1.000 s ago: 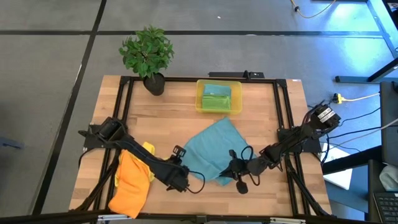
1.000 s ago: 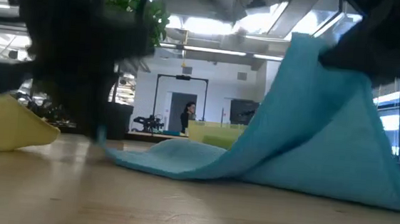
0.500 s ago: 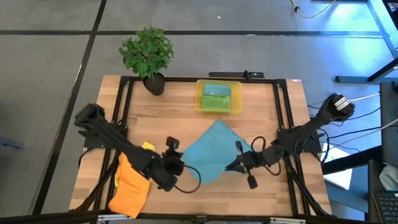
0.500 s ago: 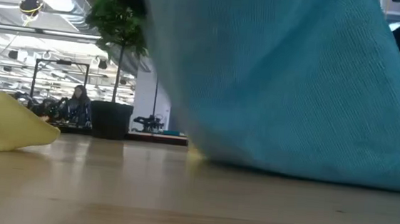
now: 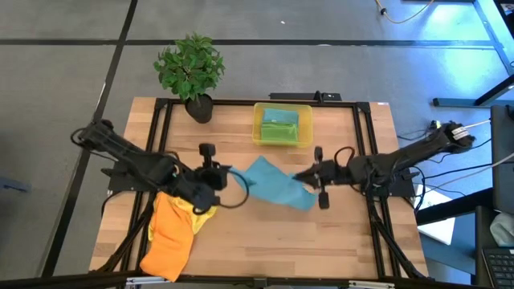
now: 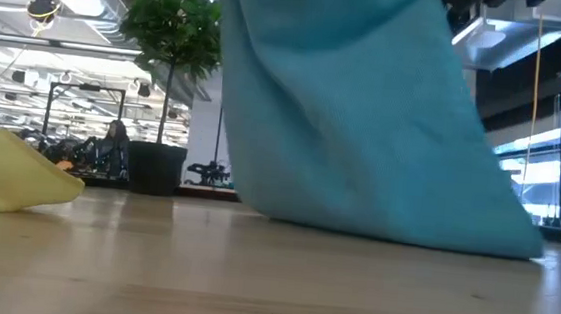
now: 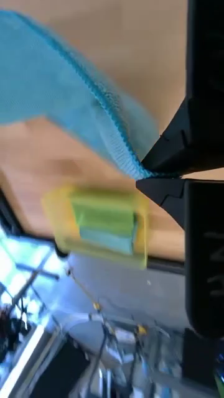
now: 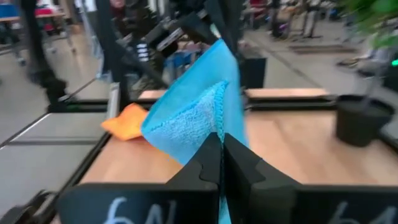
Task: Fold microfiber towels
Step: Fold the blue microfiber towel
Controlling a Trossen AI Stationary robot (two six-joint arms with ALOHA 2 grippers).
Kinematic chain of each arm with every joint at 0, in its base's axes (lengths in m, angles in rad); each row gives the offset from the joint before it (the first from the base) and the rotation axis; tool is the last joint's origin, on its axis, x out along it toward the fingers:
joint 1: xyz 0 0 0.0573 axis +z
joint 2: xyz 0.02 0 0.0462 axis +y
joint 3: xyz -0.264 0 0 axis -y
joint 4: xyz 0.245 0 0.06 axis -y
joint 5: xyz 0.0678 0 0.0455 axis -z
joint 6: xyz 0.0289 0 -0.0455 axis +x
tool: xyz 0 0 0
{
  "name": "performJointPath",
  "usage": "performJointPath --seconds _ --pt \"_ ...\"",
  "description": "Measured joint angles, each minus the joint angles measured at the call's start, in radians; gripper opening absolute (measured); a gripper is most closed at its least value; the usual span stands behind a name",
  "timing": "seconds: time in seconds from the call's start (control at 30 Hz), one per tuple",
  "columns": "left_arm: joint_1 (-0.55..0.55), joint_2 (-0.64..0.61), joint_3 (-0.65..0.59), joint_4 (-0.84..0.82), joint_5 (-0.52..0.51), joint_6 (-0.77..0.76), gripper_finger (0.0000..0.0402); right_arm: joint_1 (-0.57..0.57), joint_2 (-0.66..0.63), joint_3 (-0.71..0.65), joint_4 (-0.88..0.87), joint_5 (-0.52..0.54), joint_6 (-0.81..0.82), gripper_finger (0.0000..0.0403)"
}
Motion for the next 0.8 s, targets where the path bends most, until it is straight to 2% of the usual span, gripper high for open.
performJointPath --seconds 0.3,0.4,0.67,0.8 --pt "0.17 -0.066 0.0 0.0 -0.03 0.077 0.0 -0.172 -0.145 0.0 -0.044 -0.01 -0.058 0.0004" --pt "0.229 -0.079 0.0 0.0 -0.029 0.093 0.0 -0.234 -0.183 0.023 -0.092 -0.047 -0.073 0.0004" --pt "0.271 -0.188 0.0 0.077 -0.119 0.16 0.0 -0.314 -0.207 0.228 -0.296 -0.07 -0.133 0.0002" --pt "0.243 -0.232 0.0 0.141 -0.22 0.23 0.0 -0.326 -0.196 0.334 -0.395 -0.07 -0.156 0.0002"
